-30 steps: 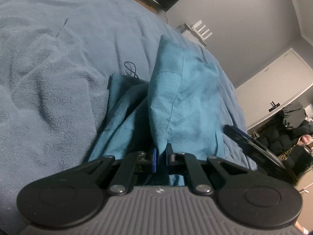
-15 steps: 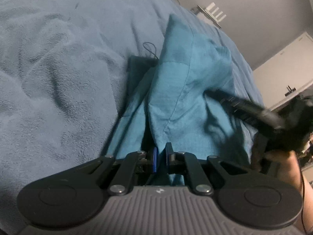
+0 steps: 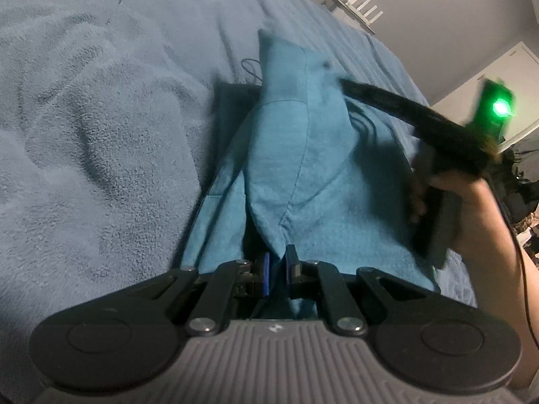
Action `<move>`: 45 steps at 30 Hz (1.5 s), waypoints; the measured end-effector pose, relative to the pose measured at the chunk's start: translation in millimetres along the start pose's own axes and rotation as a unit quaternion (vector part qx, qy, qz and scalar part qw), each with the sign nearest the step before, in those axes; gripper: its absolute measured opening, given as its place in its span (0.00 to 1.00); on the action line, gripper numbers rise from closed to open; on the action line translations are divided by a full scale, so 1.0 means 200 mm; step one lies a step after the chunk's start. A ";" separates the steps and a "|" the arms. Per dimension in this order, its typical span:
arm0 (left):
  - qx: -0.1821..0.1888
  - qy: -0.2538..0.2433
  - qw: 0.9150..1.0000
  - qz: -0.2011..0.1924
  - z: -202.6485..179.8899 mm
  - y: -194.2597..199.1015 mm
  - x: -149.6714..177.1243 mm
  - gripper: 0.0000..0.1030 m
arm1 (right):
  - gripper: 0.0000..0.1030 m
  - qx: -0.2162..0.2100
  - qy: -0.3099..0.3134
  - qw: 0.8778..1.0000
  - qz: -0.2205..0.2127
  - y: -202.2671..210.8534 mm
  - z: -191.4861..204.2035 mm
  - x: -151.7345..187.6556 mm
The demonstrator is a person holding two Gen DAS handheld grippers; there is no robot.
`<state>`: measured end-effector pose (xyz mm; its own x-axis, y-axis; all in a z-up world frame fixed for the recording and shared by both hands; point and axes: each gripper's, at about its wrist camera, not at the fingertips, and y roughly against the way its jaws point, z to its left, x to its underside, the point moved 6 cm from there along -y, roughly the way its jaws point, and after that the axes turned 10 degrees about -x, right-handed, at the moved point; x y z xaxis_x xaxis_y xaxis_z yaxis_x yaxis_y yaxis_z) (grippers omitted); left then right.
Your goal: Fold large clothes
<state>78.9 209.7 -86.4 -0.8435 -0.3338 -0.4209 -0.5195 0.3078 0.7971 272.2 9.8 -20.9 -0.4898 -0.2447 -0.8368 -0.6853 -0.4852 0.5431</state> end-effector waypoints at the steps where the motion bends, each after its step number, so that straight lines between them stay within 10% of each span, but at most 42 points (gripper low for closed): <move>1: 0.001 0.000 1.000 0.001 0.00 -0.01 0.00 0.05 | 0.50 0.003 0.010 1.000 0.008 -0.06 0.04 0.00; 10: 0.008 0.001 1.000 0.009 0.04 -0.11 -0.03 0.06 | 0.47 0.008 0.013 0.998 0.066 -0.36 0.09 -0.01; 19: 0.000 -0.011 1.000 0.003 0.00 -0.11 -0.02 0.06 | 0.56 -0.080 0.074 0.994 -0.007 0.22 0.27 0.15; 32: -0.042 -0.052 0.997 -0.031 -0.08 -0.04 -0.01 0.07 | 0.65 -0.141 0.080 0.983 0.085 0.83 0.31 0.66; 38: -0.025 0.016 0.995 -0.090 0.00 0.21 -0.02 0.75 | 0.77 -0.129 0.036 0.991 0.016 0.93 0.22 0.60; 45: -0.033 -0.011 0.999 -0.026 0.06 0.20 0.05 0.75 | 0.90 -0.132 -0.115 0.984 0.013 0.87 -0.08 0.57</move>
<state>47.8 230.5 -63.6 -0.8189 -0.3277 -0.4712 -0.5531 0.2311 0.8004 105.5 -116.7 -22.4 -0.6345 -0.0780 -0.7690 -0.5221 -0.6903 0.5009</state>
